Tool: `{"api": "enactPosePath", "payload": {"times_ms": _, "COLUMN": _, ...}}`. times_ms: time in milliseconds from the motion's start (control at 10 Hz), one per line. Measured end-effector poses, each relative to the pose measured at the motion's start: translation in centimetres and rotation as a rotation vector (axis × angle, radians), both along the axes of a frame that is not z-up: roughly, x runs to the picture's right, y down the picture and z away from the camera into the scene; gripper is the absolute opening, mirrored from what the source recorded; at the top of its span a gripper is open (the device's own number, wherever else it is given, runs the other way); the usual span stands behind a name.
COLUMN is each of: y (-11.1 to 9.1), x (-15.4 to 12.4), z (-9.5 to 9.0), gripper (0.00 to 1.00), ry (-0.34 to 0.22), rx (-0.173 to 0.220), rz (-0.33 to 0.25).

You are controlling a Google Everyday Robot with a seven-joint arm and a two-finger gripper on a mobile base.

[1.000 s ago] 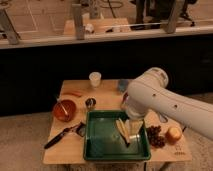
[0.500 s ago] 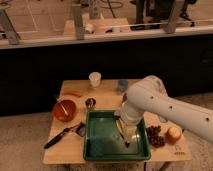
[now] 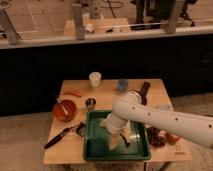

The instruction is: Place sponge in red bowl

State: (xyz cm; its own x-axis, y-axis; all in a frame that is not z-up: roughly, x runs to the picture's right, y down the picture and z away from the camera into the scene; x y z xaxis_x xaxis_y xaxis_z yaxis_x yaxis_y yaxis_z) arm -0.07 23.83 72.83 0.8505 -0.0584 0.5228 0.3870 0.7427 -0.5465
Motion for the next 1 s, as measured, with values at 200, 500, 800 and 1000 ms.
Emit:
{"api": "enactPosePath", "payload": {"times_ms": 200, "y": 0.1, "x": -0.5, "z": 0.3, "gripper": 0.8, "ry": -0.02, "rx": 0.0, "rz": 0.001}}
{"api": "enactPosePath", "payload": {"times_ms": 500, "y": 0.1, "x": -0.5, "z": 0.3, "gripper": 0.8, "ry": -0.021, "rx": 0.0, "rz": 0.001}}
{"api": "enactPosePath", "payload": {"times_ms": 800, "y": 1.3, "x": -0.7, "z": 1.7, "gripper": 0.8, "ry": -0.045, "rx": -0.026, "rz": 0.0}}
{"api": "enactPosePath", "payload": {"times_ms": 1000, "y": 1.9, "x": -1.2, "z": 2.3, "gripper": 0.8, "ry": -0.092, "rx": -0.019, "rz": -0.017}}
